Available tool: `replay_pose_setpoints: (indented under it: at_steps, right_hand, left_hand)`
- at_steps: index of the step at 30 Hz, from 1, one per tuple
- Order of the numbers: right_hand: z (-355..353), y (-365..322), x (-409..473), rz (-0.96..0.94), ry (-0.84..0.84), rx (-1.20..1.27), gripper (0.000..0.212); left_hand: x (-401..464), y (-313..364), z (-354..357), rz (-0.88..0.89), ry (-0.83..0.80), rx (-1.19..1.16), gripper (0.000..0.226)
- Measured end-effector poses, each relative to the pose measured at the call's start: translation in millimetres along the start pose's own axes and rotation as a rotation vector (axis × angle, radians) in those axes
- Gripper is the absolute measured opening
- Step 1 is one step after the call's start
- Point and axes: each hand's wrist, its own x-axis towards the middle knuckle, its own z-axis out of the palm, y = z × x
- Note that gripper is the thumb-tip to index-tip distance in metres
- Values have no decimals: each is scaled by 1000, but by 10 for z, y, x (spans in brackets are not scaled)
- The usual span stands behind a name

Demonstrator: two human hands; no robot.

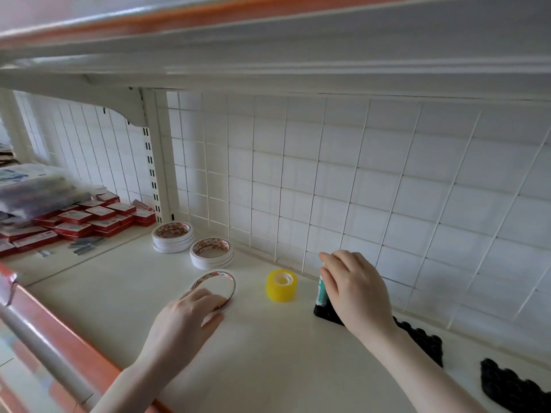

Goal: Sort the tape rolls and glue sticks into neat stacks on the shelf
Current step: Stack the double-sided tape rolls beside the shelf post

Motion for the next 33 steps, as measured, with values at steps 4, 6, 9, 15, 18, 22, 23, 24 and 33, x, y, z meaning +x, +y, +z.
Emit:
replay_pose_setpoints:
  at_steps: [4,6,9,15,18,22,23,24,33]
  right_hand:
    - [14,-144,99,-11,9,105,29]
    - [81,-249,135,-13,-21,122,29]
    - [227,-429,188,-29,-75,110,27]
    - [645,-809,272,-12,-199,35,30]
    - [825,-997,325,-14,-269,-58,20]
    - [1015,-1238,380,-7,-326,-164,26]
    - [1041,-1293,385,-1,-338,-195,23]
    - [1053,-1347,387,7,-348,-212,18]
    - [1027,-1537,208,67,-420,-305,36]
  left_hand:
    - [56,-35,-162,-6,12,46,28]
    - [99,-110,-264,-1,21,64,23]
    - [179,-288,-406,9,35,98,18]
    - [440,-854,-610,37,51,99,21]
    - [641,-1181,-707,84,24,79,19]
    - [921,-1497,-816,179,2,59,21]
    - [989,-1541,-821,191,-5,42,18]
    - [1059,-1578,-807,196,-22,25,15]
    - [1463,-1481,-449,304,-187,-36,15]
